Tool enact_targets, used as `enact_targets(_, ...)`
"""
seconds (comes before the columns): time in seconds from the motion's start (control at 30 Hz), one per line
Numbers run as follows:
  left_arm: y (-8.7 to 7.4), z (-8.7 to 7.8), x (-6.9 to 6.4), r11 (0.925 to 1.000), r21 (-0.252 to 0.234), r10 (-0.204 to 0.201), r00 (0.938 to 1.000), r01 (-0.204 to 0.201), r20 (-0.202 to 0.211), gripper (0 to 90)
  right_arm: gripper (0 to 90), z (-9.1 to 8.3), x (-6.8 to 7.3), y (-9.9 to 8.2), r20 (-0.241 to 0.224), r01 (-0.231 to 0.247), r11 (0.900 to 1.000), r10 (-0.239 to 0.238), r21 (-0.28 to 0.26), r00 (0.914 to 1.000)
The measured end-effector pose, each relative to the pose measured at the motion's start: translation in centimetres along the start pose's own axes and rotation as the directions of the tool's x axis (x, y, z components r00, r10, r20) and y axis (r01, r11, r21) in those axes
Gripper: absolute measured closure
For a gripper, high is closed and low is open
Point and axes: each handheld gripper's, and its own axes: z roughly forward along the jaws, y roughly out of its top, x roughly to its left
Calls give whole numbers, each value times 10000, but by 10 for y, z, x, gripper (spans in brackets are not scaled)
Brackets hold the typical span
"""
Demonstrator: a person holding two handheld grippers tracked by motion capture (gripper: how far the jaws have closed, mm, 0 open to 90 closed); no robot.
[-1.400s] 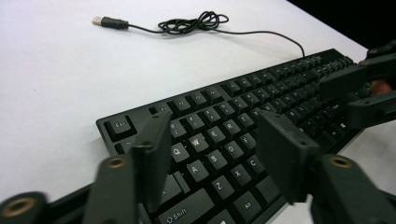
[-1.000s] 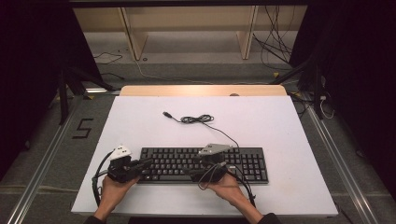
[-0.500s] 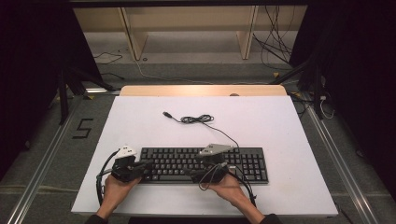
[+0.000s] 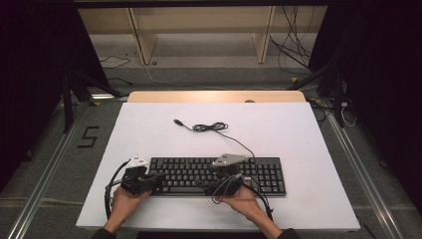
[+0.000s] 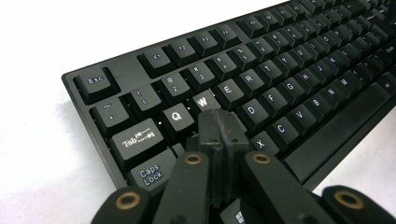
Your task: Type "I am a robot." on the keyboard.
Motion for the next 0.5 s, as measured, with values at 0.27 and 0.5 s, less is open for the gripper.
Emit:
enact_targets(0.27,1,-1,-1,9999,-121,11,10000,-11,-20,887,341,-1,0,0,16,-18,10000,18,-86,10000)
enact_targets(0.5,3,-11,-3,9972,-747,-26,9999,36,125,812,340,-1,-1,0,25,-30,9999,30,-141,10000)
